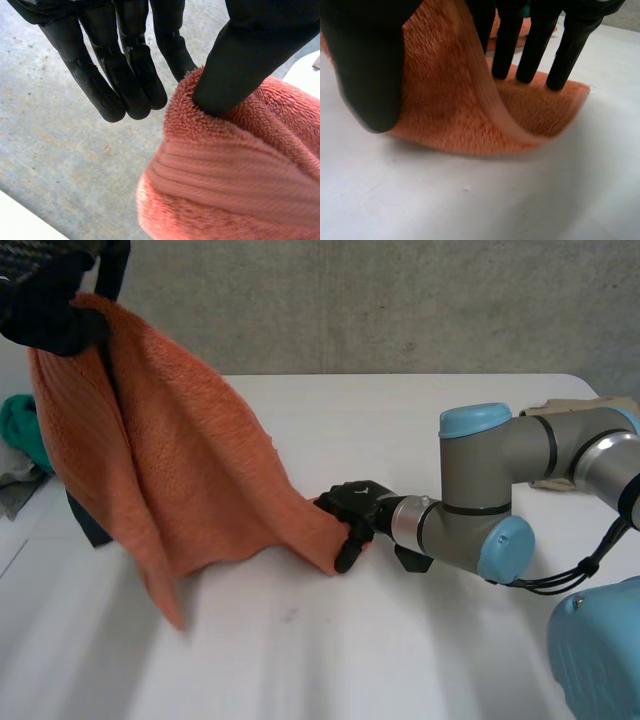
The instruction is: Fold the laundry.
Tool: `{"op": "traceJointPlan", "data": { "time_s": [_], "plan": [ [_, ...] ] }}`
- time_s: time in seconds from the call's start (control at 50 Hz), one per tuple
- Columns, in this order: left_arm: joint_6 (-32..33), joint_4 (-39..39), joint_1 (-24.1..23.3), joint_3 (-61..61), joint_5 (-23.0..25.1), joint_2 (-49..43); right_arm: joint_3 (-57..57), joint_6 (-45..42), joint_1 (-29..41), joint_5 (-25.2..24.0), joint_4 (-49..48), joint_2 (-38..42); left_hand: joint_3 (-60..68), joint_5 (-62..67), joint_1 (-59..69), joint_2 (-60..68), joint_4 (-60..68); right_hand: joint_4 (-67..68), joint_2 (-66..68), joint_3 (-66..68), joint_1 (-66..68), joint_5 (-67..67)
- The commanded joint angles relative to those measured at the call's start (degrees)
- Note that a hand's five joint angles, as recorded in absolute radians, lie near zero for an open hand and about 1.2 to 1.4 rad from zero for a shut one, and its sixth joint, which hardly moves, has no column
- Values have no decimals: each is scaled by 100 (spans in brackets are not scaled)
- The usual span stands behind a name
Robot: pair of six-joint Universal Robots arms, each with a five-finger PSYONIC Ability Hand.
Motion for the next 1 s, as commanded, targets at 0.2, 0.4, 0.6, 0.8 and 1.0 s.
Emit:
{"op": "traceJointPlan", "data": {
  "time_s": [0.2,0.4,0.6,0.8,1.0],
  "plan": [
    [-220,160,1044,-108,226,-88,1018,-931,-982,491,-385,-2227,1192,1391,1415,1142,1135,4876,4783,4787,4760,4841],
    [-115,151,1379,-1039,867,-1061,2275,-2910,-1835,517,-78,-4690,1192,1391,1415,1142,1135,4876,4783,4787,4760,4841],
    [-71,151,1150,-277,780,-2873,2224,-3780,-1774,649,599,-3821,1192,1391,1415,1142,1135,4876,4783,4787,4760,4841],
    [-167,1503,764,2579,253,-3833,-18,-3622,-1660,1660,-227,-1965,1192,1391,1415,1142,1135,4876,4783,4787,4760,4841],
    [-202,4396,570,3337,104,-3332,-329,-2902,-1703,1617,-4485,-2605,1192,1391,1415,1142,1135,4876,4783,4787,4760,4841]
  ]
}}
